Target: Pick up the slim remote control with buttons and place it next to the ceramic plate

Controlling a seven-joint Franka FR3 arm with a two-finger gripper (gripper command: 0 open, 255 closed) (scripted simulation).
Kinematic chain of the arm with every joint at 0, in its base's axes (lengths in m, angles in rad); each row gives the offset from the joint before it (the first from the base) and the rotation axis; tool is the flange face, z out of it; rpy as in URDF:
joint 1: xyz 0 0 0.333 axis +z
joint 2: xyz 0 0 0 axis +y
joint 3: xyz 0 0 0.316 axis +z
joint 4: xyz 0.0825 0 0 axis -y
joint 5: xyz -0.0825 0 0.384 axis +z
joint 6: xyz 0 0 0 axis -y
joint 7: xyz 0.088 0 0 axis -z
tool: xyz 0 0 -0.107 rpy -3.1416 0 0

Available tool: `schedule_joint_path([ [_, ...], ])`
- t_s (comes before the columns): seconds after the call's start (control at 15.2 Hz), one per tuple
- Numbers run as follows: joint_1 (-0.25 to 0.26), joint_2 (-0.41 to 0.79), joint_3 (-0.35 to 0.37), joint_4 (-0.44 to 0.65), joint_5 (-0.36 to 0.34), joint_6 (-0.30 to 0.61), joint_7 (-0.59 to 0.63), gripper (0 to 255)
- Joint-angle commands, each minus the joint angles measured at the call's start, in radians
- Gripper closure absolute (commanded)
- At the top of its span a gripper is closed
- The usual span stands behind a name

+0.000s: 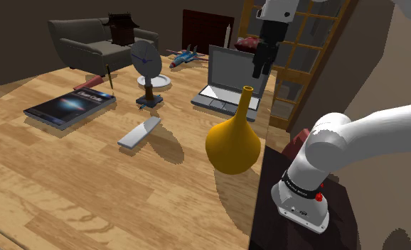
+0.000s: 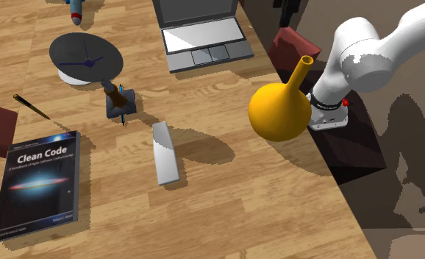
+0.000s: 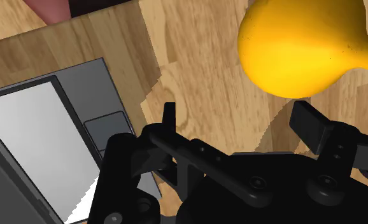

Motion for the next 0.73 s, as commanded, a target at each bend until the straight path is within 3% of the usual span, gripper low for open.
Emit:
schedule_joint_path([
  [0.0,0.000,0.000,0.000,0.000,0.000,0.000,0.000,0],
  [0.66,-0.039,0.096,0.283,-0.081,0.180,0.224,0.473,0],
])
